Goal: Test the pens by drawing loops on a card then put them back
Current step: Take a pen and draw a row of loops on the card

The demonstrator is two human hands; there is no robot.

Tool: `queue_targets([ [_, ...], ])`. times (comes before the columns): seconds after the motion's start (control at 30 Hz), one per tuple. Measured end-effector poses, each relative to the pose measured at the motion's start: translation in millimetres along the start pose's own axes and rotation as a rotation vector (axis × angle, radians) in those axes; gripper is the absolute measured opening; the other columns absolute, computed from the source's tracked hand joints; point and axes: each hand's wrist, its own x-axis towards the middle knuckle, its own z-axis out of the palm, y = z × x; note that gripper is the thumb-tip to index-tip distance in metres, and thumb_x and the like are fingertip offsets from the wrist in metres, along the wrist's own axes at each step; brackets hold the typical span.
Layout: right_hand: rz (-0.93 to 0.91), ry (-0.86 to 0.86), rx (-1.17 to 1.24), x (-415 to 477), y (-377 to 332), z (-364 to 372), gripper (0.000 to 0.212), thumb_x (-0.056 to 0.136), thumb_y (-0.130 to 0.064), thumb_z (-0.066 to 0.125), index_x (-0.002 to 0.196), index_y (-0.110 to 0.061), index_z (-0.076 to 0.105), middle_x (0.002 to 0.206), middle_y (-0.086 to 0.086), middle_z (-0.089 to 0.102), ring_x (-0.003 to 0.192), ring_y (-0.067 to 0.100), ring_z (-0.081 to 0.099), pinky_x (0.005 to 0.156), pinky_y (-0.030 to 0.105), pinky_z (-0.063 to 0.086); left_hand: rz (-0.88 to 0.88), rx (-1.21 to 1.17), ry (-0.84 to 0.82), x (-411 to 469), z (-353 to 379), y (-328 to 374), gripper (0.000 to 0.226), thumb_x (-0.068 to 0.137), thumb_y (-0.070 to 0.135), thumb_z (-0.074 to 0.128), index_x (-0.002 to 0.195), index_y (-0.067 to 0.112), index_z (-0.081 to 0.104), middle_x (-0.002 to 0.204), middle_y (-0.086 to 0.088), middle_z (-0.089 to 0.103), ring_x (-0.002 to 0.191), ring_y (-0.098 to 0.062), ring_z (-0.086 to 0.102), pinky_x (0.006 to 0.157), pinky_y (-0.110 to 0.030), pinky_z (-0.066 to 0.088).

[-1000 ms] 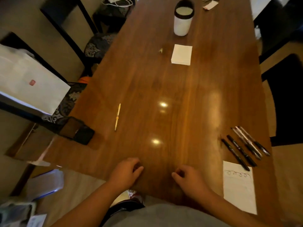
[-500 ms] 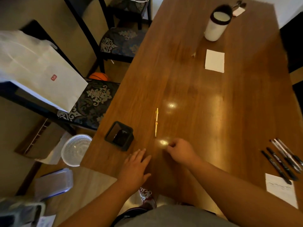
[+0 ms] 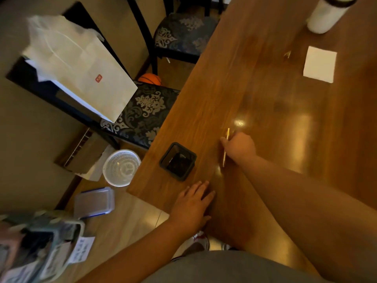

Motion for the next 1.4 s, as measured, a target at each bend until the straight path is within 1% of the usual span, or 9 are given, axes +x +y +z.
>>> queue_targets([
  [0.23,0.004,-0.017,-0.073,0.8,-8.0,11.9,0.036,0.095,-0.038,0.054,0.104,-0.003,0.059,0.097,0.016,0.067,0.090,0.035,0.065,0.068,0.038,0.052,-0.023,-0.009,-0.006,-8.9,1.6,-1.0,0.075,0.090,0.045,0.059,0.151,0.036,0.015,0.162,0.002,0.000,0.148,-0.024,0.000,0.110,-0.040,-0.003],
  [0.37,-0.003,-0.092,-0.016,-8.4,-8.1,9.5,0.028,0.092,-0.031,0.056,0.080,-0.006,0.056,0.076,0.010,0.060,0.067,0.027,0.059,0.052,0.029,0.040,-0.086,0.002,-0.013,-6.1,-0.2,-0.3,0.074,0.089,0.045,0.061,0.150,0.034,0.019,0.161,-0.002,0.006,0.147,-0.028,0.004,0.115,-0.048,0.010],
  [0.5,0.064,-0.072,0.172,-31.2,33.6,-2.0,0.031,0.087,-0.036,0.062,0.072,-0.008,0.058,0.067,0.007,0.063,0.057,0.023,0.060,0.046,0.029,0.043,-0.073,0.036,-0.022,11.5,-9.6,17.0,0.060,0.088,0.046,0.060,0.140,0.028,0.035,0.156,-0.005,0.019,0.141,-0.028,0.014,0.111,-0.048,0.024],
  [0.67,0.199,-0.051,0.550,-69.8,90.0,-4.8,0.004,0.088,-0.017,0.056,0.085,-0.019,0.054,0.077,0.013,0.062,0.061,0.030,0.063,0.056,0.044,0.057,0.009,-0.005,-0.017,24.6,-14.2,33.0,0.050,0.090,0.050,0.053,0.134,0.025,0.047,0.150,-0.002,0.030,0.136,-0.023,0.025,0.105,-0.041,0.031],
  [0.83,0.275,0.054,0.661,-136.5,187.1,-28.4,0.016,0.094,-0.022,0.054,0.084,-0.012,0.060,0.072,0.008,0.055,0.060,0.018,0.049,0.057,0.034,0.039,0.250,-0.053,-0.156,37.7,-16.3,81.8,0.038,0.093,0.048,0.051,0.120,0.021,0.054,0.119,-0.001,0.055,0.111,-0.021,0.051,0.085,-0.034,0.044],
  [0.93,0.437,0.087,0.951,-177.0,241.8,-45.7,0.037,0.095,-0.047,0.051,0.077,-0.018,0.063,0.065,0.006,0.054,0.064,0.019,0.054,0.063,0.036,0.044,0.359,-0.022,-0.235,41.9,-11.9,115.8,0.034,0.094,0.047,0.050,0.114,0.020,0.055,0.107,-0.002,0.058,0.098,-0.021,0.055,0.074,-0.032,0.041],
  [1.07,0.694,0.168,1.281,-209.4,311.7,-73.9,0.060,0.090,-0.067,0.043,0.063,-0.015,0.054,0.057,0.010,0.046,0.050,0.017,0.046,0.052,0.029,0.037,0.432,0.002,-0.254,50.7,0.2,170.5,0.034,0.095,0.047,0.049,0.114,0.020,0.055,0.108,-0.002,0.058,0.097,-0.021,0.055,0.073,-0.032,0.041],
  [1.2,0.666,0.202,1.611,-221.0,367.3,-97.4,0.061,0.092,-0.064,0.039,0.052,-0.018,0.043,0.048,0.001,0.034,0.041,0.013,0.029,0.041,0.024,0.022,0.461,0.021,-0.270,58.8,16.2,230.0,0.033,0.095,0.046,0.049,0.113,0.019,0.056,0.109,-0.003,0.059,0.100,-0.022,0.055,0.080,-0.033,0.046],
  [1.4,0.626,0.159,1.737,-225.5,451.2,-120.4,0.056,0.091,-0.056,0.039,0.050,-0.019,0.045,0.044,-0.001,0.035,0.038,0.012,0.027,0.038,0.022,0.022,0.416,0.002,-0.228,44.0,59.1,324.4,0.029,0.096,0.044,0.049,0.114,0.023,0.057,0.108,0.002,0.057,0.097,-0.015,0.051,0.080,-0.031,0.046],
])
